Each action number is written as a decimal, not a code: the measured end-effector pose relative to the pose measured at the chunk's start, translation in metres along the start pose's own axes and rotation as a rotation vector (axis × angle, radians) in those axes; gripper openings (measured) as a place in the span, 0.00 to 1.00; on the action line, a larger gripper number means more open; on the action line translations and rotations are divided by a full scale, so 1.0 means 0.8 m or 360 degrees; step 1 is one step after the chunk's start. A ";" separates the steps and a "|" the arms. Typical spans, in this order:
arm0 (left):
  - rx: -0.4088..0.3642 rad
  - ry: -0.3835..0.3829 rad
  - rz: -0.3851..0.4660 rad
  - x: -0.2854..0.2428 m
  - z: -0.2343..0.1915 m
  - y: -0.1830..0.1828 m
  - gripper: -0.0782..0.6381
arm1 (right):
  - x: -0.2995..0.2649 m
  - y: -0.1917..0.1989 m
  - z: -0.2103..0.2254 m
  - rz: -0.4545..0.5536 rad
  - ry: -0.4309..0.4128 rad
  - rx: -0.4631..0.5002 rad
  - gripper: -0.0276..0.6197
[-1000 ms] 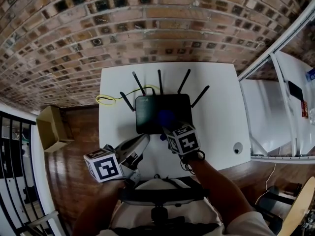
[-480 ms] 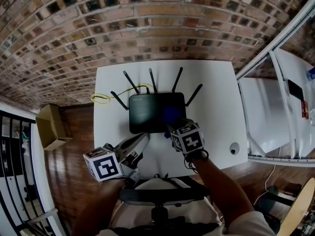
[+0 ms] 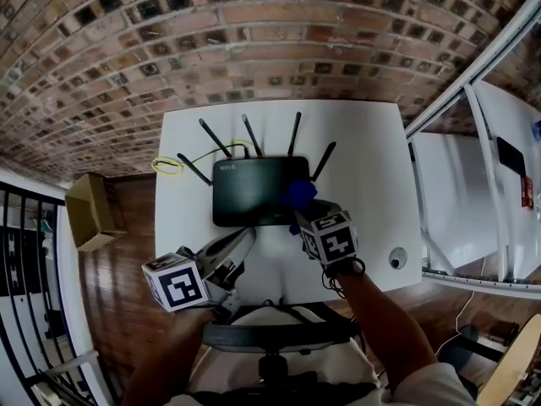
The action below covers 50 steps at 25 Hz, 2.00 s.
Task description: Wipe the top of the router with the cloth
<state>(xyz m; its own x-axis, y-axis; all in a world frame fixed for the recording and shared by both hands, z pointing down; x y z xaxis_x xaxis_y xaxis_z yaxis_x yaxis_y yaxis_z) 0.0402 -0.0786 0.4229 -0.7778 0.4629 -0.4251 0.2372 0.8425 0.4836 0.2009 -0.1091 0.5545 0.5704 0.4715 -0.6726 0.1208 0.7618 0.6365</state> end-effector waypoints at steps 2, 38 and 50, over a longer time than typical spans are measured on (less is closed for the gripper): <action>-0.0005 -0.0010 0.0003 -0.004 0.006 0.005 0.12 | 0.008 0.003 0.007 0.0007 0.0005 0.0002 0.28; -0.0020 0.0020 0.0083 0.023 0.059 0.060 0.12 | 0.218 -0.005 0.006 0.1001 -0.0140 -0.0337 0.28; -0.0022 0.0110 0.0110 0.135 0.026 0.064 0.12 | 0.222 -0.014 -0.151 0.1150 -0.0270 -0.0411 0.26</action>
<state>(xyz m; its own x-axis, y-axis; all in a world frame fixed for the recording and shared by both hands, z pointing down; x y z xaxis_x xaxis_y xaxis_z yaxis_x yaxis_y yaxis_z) -0.0193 0.0202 0.3855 -0.7982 0.4994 -0.3369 0.2839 0.8051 0.5208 0.2023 0.0194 0.3822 0.5545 0.8309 -0.0448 -0.5083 0.3809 0.7724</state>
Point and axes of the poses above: the fingertips, and each gripper's own axes: x backward along the fingers, z to its right, y out of its underside, the point moved 4 cm from there along x, backward along the fingers, and after that the axes turned 15 degrees about -y, right-handed, at the moved point
